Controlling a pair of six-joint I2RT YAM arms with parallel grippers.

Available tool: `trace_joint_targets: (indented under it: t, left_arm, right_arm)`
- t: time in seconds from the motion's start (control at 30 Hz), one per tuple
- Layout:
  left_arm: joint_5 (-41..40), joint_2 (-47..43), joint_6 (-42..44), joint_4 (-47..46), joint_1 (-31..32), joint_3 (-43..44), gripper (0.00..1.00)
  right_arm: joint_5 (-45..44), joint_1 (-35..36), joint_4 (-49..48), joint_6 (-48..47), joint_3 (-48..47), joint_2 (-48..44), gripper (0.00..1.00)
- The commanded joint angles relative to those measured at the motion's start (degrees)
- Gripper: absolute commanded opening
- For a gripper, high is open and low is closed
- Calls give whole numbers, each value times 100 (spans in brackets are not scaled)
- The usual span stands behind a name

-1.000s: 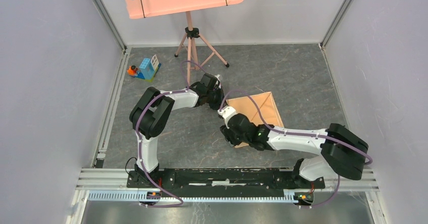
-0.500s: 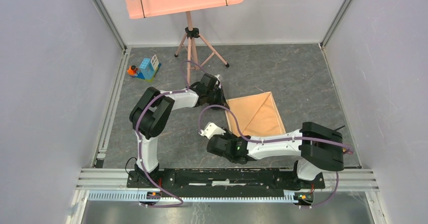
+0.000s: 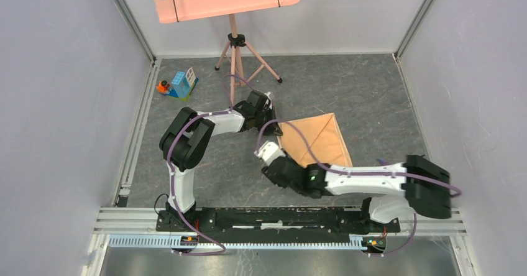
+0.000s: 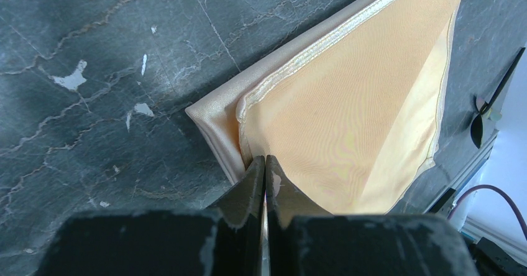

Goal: Fold the napkin into a case and place the utensils inside
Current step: Smooth out the upper triangle-folded napkin at the center of the board.

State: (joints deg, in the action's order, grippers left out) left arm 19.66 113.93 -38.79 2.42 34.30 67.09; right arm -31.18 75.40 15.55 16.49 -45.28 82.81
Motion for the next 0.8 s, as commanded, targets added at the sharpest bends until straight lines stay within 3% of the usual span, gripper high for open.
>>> trace_joint_targets:
  t: [0.0,0.13,0.2,0.37,0.77]
  left_arm:
    - [-75,-96,-19,85,-35,-133,7]
    - [-68,-86,-16,89,-38,-138,7]
    - [-66,-85,-17,89,-38,-126,8]
    - [-59,-88,-22,78,-38,-135,8]
    - [-51,-73,7,128,-36,-73,7]
  right_arm:
    - [1983,-1072,-1487,352,816,-1074,58]
    - [4006,-2326,-2847,875,1730,-1398,48]
    - [4752,-2838,-3448,1119,2042,-1362,41]
    - [6378,-3750,-5140,1908,2691,-876,36]
    - [7824,-4547,-9042,3793,2956,1570,35]
